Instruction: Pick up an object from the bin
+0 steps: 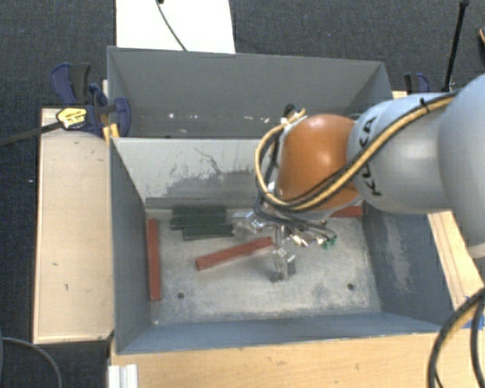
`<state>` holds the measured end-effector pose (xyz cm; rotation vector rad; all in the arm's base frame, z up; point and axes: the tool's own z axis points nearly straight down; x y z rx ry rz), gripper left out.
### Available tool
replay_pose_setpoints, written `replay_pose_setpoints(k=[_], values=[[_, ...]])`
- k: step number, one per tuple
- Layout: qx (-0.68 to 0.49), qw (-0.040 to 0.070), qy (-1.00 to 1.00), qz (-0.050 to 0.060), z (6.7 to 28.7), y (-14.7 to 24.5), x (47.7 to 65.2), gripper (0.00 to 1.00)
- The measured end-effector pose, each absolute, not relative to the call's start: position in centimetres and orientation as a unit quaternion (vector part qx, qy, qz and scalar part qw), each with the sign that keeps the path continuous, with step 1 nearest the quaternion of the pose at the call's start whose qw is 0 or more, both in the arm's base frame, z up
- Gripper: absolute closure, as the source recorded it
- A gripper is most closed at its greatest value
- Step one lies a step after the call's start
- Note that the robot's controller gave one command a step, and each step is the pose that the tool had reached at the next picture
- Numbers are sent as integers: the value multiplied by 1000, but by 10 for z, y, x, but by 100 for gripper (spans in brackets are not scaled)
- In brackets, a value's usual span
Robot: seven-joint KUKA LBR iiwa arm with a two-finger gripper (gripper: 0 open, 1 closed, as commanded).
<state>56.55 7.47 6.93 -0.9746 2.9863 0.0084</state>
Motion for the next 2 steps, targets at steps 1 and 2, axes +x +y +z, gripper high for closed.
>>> replay_pose_setpoints(k=[1,2], values=[[-308,1,951,0,71,70,567,100],[-338,6,941,-1,234,74,564,100]])
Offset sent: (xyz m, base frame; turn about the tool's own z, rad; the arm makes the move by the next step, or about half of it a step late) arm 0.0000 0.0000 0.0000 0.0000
